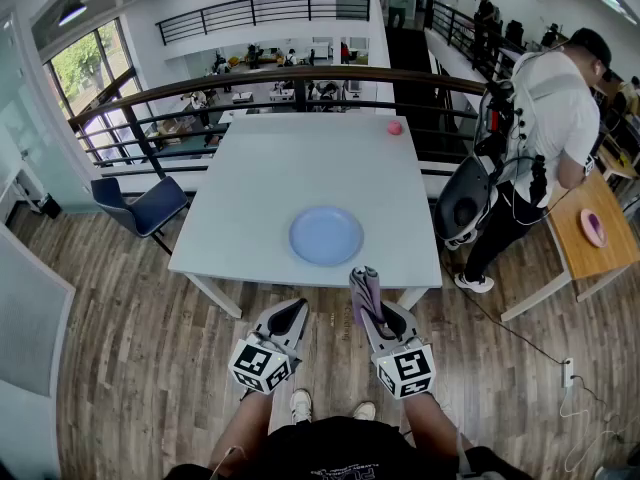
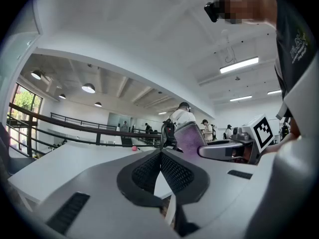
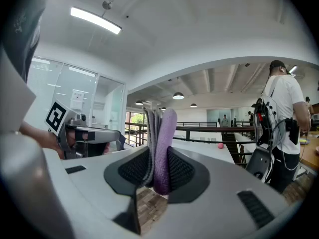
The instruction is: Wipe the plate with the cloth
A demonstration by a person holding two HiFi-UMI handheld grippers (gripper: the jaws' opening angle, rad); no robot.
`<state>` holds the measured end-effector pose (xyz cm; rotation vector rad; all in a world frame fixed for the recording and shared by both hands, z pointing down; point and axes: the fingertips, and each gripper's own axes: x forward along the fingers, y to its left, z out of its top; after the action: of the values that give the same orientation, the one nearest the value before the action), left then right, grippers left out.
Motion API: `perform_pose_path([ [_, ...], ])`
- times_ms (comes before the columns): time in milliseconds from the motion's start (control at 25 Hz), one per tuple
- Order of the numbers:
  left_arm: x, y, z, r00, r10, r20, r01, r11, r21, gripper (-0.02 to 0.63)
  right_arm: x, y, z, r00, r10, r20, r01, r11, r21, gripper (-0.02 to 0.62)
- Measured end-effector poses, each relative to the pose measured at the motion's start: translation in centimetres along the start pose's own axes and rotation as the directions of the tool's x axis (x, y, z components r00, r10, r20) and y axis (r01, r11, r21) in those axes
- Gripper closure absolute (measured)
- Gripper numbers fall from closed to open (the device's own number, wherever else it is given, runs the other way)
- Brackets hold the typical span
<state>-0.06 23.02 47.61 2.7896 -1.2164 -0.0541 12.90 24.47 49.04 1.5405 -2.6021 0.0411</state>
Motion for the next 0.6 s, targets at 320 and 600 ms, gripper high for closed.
perform_pose_path([
  [320, -1.3, 0.4, -0.4, 1.000, 0.029, -0.002, -0.029, 0.999, -0.012, 0.594, 0.0, 1.0, -0.2, 1.000, 0.012, -0.009, -0.012, 1.000, -0.012, 0.485],
  [600, -2.0, 1.2, -1.0, 1.000, 0.026, -0.014, -0.027, 0.999, -0.023, 0.594, 0.6, 1.8, -0.5, 1.000, 0.007, -0.021, -0.006, 0.999, 0.032, 0.485],
])
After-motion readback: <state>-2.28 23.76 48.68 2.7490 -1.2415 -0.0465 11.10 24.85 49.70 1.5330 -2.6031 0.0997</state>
